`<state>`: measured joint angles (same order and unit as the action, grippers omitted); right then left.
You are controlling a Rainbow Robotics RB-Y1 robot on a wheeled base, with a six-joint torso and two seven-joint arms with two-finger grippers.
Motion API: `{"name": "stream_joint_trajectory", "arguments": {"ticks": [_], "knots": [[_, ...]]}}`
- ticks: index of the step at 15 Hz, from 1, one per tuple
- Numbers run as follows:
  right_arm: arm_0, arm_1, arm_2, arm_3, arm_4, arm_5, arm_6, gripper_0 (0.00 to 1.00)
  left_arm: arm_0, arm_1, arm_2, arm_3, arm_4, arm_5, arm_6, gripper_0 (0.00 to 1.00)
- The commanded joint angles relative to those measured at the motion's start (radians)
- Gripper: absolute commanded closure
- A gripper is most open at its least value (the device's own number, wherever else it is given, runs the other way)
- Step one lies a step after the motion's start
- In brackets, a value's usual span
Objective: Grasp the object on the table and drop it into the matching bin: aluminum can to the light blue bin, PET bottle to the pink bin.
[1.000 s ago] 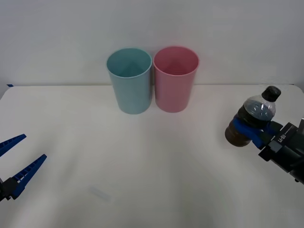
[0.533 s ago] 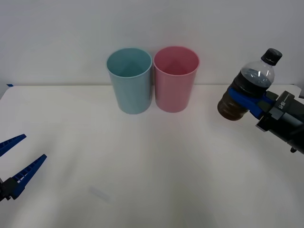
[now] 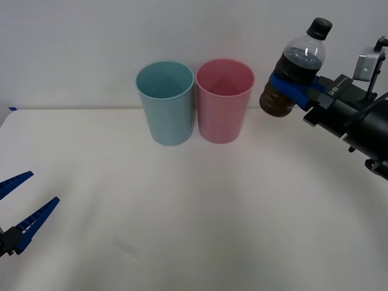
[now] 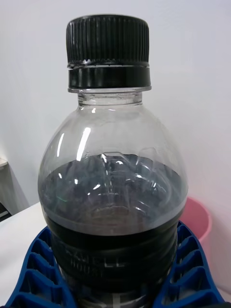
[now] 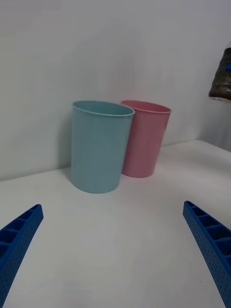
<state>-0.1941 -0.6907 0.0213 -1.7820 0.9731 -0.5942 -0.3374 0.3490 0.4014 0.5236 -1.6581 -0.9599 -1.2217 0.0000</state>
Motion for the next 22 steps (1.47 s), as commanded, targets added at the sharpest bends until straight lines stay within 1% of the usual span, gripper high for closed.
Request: {"name": "stream_joint_trajectory", "arguments": {"ticks": [1, 3, 5, 12, 16, 18, 21, 22], "knots": [[-0.119, 0.007, 0.049, 0.099, 0.029, 0.004, 0.0, 1.0, 0.0, 0.0, 0.0, 0.0, 0.0, 0.0, 0.0, 0.0], [-0.205, 0.023, 0.077, 0.18, 0.044, 0.004, 0.004, 1.0, 0.0, 0.0, 0.0, 0.0, 0.0, 0.0, 0.0, 0.0], [-0.285, 0.056, 0.095, 0.265, 0.082, 0.004, 0.006, 1.0, 0.0, 0.0, 0.0, 0.0, 0.0, 0.0, 0.0, 0.0], [-0.521, 0.192, 0.12, 0.569, 0.202, 0.004, 0.034, 1.0, 0.0, 0.0, 0.0, 0.0, 0.0, 0.0, 0.0, 0.0], [-0.636, 0.229, 0.158, 0.734, 0.203, 0.004, 0.061, 1.0, 0.0, 0.0, 0.0, 0.0, 0.0, 0.0, 0.0, 0.0], [-0.673, 0.249, 0.167, 0.786, 0.207, 0.005, 0.072, 1.0, 0.0, 0.0, 0.0, 0.0, 0.0, 0.0, 0.0, 0.0], [-0.693, 0.264, 0.177, 0.809, 0.207, 0.028, 0.086, 0.99, 0.0, 0.0, 0.0, 0.0, 0.0, 0.0, 0.0, 0.0], [-0.693, 0.266, 0.178, 0.809, 0.205, 0.03, 0.087, 0.94, 0.0, 0.0, 0.0, 0.0, 0.0, 0.0, 0.0, 0.0]]}}
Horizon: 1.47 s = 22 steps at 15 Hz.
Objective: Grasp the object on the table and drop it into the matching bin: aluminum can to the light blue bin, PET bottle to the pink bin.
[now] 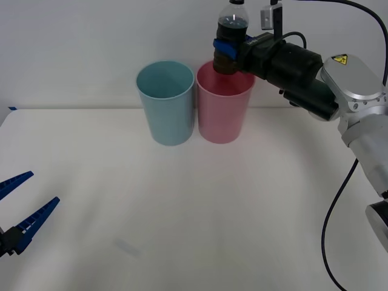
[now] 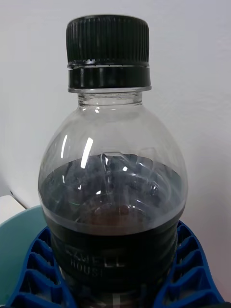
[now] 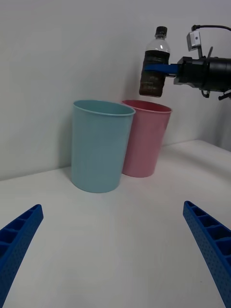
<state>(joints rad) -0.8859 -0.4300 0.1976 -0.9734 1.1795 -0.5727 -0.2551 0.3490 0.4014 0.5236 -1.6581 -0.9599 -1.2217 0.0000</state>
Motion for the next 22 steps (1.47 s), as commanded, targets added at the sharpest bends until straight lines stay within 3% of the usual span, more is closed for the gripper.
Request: {"name": "stream_joint_trajectory", "arguments": {"ticks": [1, 2, 3, 4, 5, 11, 22], "knots": [[-0.001, 0.005, 0.002, 0.001, 0.0, 0.008, 0.007, 0.88, 0.0, 0.0, 0.0, 0.0, 0.0, 0.0, 0.0, 0.0], [-0.001, 0.005, 0.002, 0.001, 0.0, 0.008, 0.013, 0.82, 0.0, 0.0, 0.0, 0.0, 0.0, 0.0, 0.0, 0.0], [-0.001, 0.005, 0.002, 0.001, 0.0, 0.008, 0.014, 0.66, 0.0, 0.0, 0.0, 0.0, 0.0, 0.0, 0.0, 0.0], [-0.002, 0.005, 0.002, 0.001, -0.001, 0.01, 0.019, 0.07, 0.0, 0.0, 0.0, 0.0, 0.0, 0.0, 0.0, 0.0], [-0.001, 0.005, 0.002, 0.001, -0.001, 0.008, 0.025, 0.0, 0.0, 0.0, 0.0, 0.0, 0.0, 0.0, 0.0, 0.0], [0.038, -0.001, -0.023, -0.033, -0.003, -0.033, 0.048, 0.0, 0.0, 0.0, 0.0, 0.0, 0.0, 0.0, 0.0, 0.0], [0.456, -0.113, -0.096, -0.538, -0.024, -0.029, 0.025, 0.0, 0.0, 0.0, 0.0, 0.0, 0.0, 0.0, 0.0, 0.0]]}}
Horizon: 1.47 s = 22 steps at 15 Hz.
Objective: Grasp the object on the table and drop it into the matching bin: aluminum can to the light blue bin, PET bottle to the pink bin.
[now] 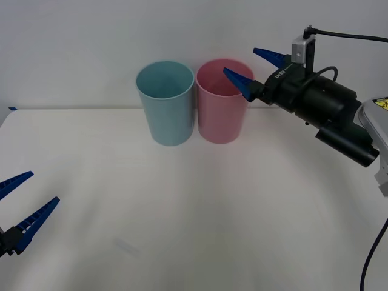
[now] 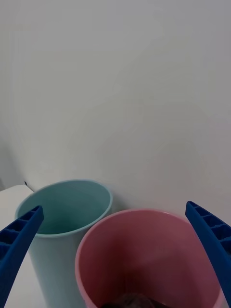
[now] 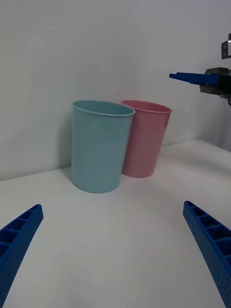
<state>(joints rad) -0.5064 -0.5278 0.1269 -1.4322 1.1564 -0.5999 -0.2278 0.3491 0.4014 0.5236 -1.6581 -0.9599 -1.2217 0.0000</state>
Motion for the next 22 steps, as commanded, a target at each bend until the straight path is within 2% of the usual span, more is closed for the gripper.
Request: {"name": "stream_joint_trajectory", "arguments": {"ticks": [1, 5, 10, 14, 17, 22], "knots": [[0.12, -0.023, -0.038, -0.122, -0.001, -0.001, -0.002, 0.0, 0.0, 0.0, 0.0, 0.0, 0.0, 0.0, 0.0, 0.0], [0.321, -0.052, -0.104, -0.295, -0.006, -0.008, 0.002, 0.0, 0.0, 0.0, 0.0, 0.0, 0.0, 0.0, 0.0, 0.0], [0.522, -0.052, -0.196, -0.429, -0.009, -0.049, 0.025, 0.0, 0.0, 0.0, 0.0, 0.0, 0.0, 0.0, 0.0, 0.0], [0.643, -0.012, -0.316, -0.452, -0.009, -0.186, 0.071, 0.0, 0.0, 0.0, 0.0, 0.0, 0.0, 0.0, 0.0, 0.0], [0.713, 0.008, -0.38, -0.452, -0.02, -0.244, 0.18, 0.0, 0.0, 0.0, 0.0, 0.0, 0.0, 0.0, 0.0, 0.0], [0.829, 0.068, -0.487, -0.452, -0.04, -0.36, 0.189, 0.0, 0.0, 0.0, 0.0, 0.0, 0.0, 0.0, 0.0, 0.0]]}}
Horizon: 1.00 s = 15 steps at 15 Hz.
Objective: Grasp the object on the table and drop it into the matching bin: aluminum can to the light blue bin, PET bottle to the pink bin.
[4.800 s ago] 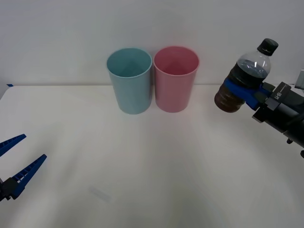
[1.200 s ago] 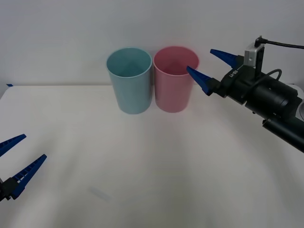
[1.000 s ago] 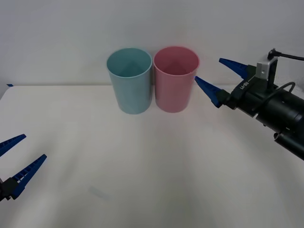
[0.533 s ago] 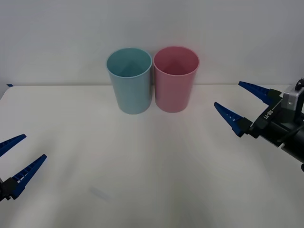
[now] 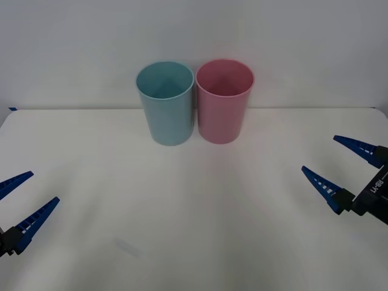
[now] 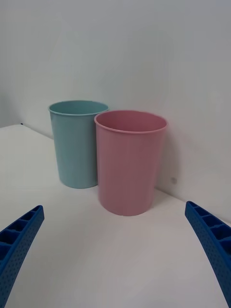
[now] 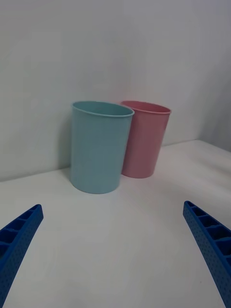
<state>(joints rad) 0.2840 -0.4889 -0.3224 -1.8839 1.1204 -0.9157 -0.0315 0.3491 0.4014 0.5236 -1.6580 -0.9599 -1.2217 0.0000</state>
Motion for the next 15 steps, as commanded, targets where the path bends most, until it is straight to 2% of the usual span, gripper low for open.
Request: {"name": "stream_joint_trajectory", "arguments": {"ticks": [1, 4, 15], "knots": [[0.057, 0.044, -0.053, 0.0, -0.007, -0.06, -0.007, 0.0, 0.0, 0.0, 0.0, 0.0, 0.0, 0.0, 0.0, 0.0], [0.106, 0.081, -0.093, 0.0, -0.014, -0.111, -0.011, 0.0, 0.0, 0.0, 0.0, 0.0, 0.0, 0.0, 0.0, 0.0], [0.162, 0.081, -0.103, 0.0, -0.01, -0.13, -0.01, 0.0, 0.0, 0.0, 0.0, 0.0, 0.0, 0.0, 0.0, 0.0]]}}
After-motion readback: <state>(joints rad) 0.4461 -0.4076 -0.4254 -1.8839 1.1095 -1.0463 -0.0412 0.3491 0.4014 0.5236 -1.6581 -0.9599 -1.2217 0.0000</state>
